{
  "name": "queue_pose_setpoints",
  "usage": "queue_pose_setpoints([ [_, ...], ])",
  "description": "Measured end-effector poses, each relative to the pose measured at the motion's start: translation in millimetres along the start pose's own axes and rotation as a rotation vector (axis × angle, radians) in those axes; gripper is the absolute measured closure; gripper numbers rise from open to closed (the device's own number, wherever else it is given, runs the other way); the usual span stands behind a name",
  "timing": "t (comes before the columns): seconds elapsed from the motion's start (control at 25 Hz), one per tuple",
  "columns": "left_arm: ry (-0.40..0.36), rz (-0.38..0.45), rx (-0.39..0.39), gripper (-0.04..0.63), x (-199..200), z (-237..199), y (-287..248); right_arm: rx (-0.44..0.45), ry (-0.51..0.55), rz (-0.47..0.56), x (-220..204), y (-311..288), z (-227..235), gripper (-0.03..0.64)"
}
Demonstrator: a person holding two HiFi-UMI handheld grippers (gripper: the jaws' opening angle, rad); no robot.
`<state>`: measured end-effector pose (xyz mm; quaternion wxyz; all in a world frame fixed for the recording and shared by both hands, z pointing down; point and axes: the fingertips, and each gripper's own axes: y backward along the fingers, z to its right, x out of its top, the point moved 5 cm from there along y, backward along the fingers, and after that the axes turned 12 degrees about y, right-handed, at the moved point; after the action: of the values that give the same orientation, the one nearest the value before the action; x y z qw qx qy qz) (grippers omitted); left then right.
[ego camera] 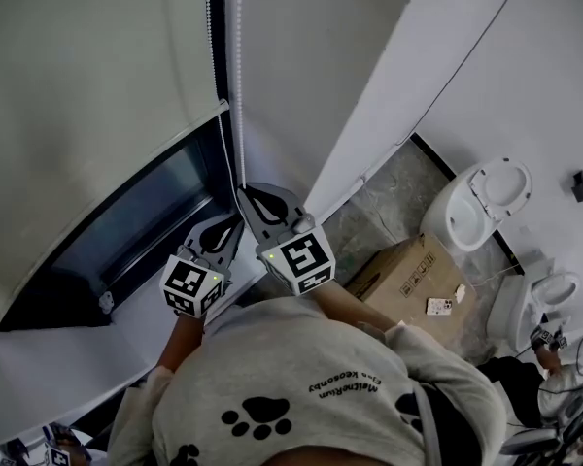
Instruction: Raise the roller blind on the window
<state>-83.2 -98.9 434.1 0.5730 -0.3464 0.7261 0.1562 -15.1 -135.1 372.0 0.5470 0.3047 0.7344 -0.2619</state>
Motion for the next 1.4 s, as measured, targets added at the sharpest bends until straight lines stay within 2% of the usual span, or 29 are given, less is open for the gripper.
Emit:
queue_pose_setpoints([
  [0.2,0.008,0.022,0.012,0.570,30.3,2.0,15.9,0.006,-0.005,0.009,1.2,-1.2,-1.7,0.606],
  [0.24,0.009,0.028,0.011,0.500,36.2,3.5,18.2,0.004,-0.006,0.010,1.8,-0.6,-2.0,0.606],
  [0.32,0.024,0.057,-0.004,0.479,48.4,3.7,18.8,0.001,-0.006,0.007,-1.3,-2.1,-0.1,0.606],
  [0.44,0.032,0.136,-0.032,0.480,78.4,8.4,22.7,0.000,0.001,0.014,-5.6,-3.7,0.3,0.606],
  [0.52,0.006,0.173,-0.049,0.482,102.8,14.2,22.8,-0.002,0.004,0.019,-4.3,-3.4,0.6,0.606],
  [0.72,-0.073,0.208,-0.072,0.491,146.7,22.4,7.5,-0.003,0.018,0.027,-3.1,-3.0,3.0,0.606],
  [0.92,-0.089,0.228,-0.101,0.494,174.3,28.4,-2.7,-0.001,0.023,0.034,-0.4,-2.3,0.6,0.606],
  [1.08,-0.115,0.233,-0.113,0.530,187.2,29.3,-9.5,0.001,0.024,0.035,-1.8,-5.1,1.2,0.606],
  [1.12,-0.127,0.224,-0.118,0.572,188.1,28.8,-11.3,-0.001,0.026,0.034,-2.6,-6.4,1.9,0.606],
  [1.2,-0.139,0.210,-0.134,0.583,188.7,29.9,-11.9,-0.007,0.032,0.036,-3.0,-7.3,2.8,0.606],
  [1.4,-0.118,0.222,-0.148,0.588,190.2,32.9,-4.6,-0.021,0.047,0.051,1.6,-4.8,0.6,0.606],
])
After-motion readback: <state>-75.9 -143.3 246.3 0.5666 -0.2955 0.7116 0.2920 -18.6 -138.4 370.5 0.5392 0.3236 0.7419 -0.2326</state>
